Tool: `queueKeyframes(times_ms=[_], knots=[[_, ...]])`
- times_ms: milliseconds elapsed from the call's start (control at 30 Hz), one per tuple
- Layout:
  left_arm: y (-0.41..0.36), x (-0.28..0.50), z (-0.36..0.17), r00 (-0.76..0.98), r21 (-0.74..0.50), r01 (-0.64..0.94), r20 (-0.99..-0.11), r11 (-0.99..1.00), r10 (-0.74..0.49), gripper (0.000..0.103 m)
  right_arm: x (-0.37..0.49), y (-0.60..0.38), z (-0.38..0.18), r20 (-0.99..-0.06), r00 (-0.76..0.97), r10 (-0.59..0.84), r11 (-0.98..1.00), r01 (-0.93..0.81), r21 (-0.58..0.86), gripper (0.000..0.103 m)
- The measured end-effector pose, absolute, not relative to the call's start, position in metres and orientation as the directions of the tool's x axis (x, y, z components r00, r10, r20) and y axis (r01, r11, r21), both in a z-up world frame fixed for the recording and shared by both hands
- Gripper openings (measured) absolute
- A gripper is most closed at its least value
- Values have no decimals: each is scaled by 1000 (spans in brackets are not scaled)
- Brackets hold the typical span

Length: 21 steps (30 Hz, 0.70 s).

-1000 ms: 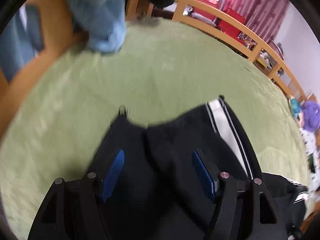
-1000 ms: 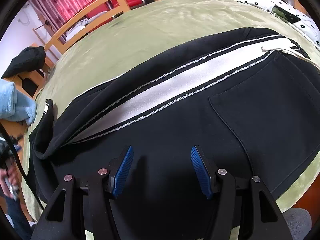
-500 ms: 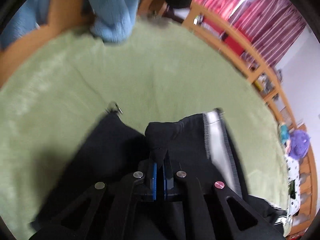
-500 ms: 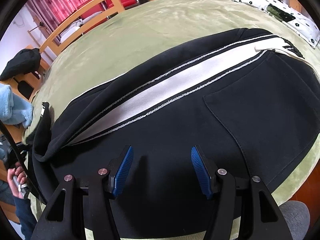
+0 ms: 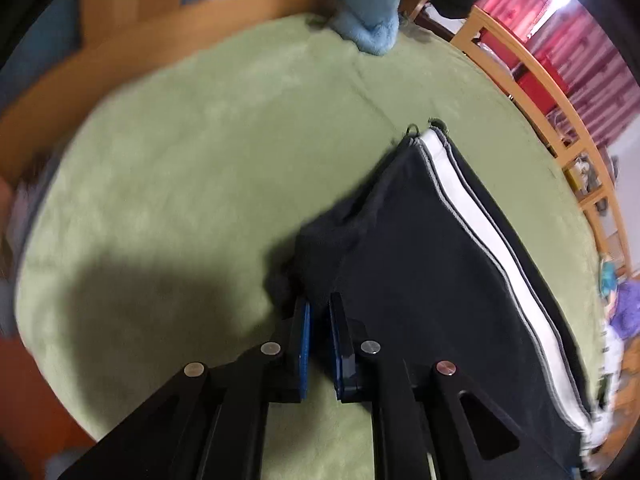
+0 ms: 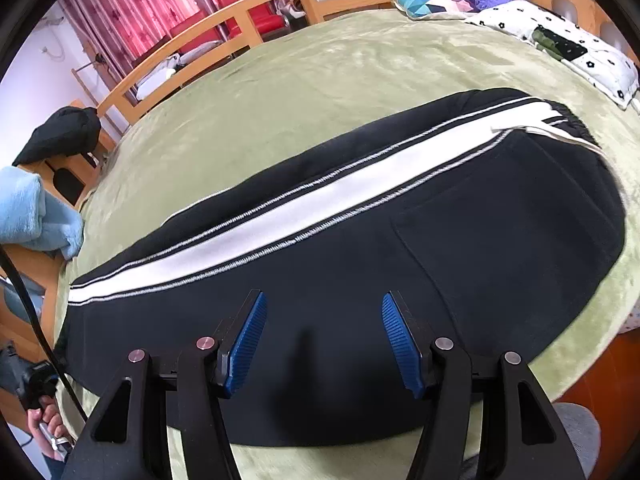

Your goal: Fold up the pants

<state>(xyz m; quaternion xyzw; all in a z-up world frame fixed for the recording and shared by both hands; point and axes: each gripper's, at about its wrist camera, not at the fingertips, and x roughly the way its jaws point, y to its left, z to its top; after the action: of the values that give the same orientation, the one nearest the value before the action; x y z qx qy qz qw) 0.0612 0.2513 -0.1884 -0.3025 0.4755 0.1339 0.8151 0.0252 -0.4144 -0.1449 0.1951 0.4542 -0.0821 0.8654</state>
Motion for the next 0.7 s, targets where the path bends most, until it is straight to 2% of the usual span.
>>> queueKeyframes(times_ms=[33, 67, 100, 300, 367, 433, 500, 533, 633, 700], knots=[[252, 54, -188, 539, -407, -497, -837, 767, -95, 35, 20, -415, -143, -817, 576, 20, 913, 322, 250, 60], [253, 48, -188, 561, -429, -492, -822, 757, -101, 63, 15, -418, -141, -815, 579, 7, 915, 326, 239, 60], [253, 44, -188, 573, -433, -490, -814, 757, -95, 68, 9, -421, -140, -815, 580, -3, 914, 332, 233, 60], [251, 62, -203, 593, -469, -473, -795, 746, -124, 63, -7, -435, -154, -843, 538, 2, 879, 401, 259, 60], [248, 76, -208, 574, -440, -501, -814, 745, -94, 49, -9, -433, -152, -842, 539, -8, 875, 411, 255, 60], [250, 86, -214, 561, -431, -537, -824, 725, -74, 42, -11, -428, -150, -840, 543, -29, 878, 415, 239, 60], [249, 94, -212, 575, -455, -519, -813, 724, -99, 17, -11, -424, -150, -838, 544, -29, 880, 412, 236, 60], [249, 95, -207, 591, -477, -492, -797, 729, -123, 13, -9, -421, -151, -839, 544, -24, 882, 407, 239, 60], [262, 71, -167, 727, -574, -426, -678, 699, -114, 12, -4, -420, -154, -852, 524, -22, 883, 410, 229, 60], [271, 55, -153, 744, -593, -435, -661, 677, -100, 12, -6, -423, -149, -848, 528, -38, 885, 413, 217, 60]])
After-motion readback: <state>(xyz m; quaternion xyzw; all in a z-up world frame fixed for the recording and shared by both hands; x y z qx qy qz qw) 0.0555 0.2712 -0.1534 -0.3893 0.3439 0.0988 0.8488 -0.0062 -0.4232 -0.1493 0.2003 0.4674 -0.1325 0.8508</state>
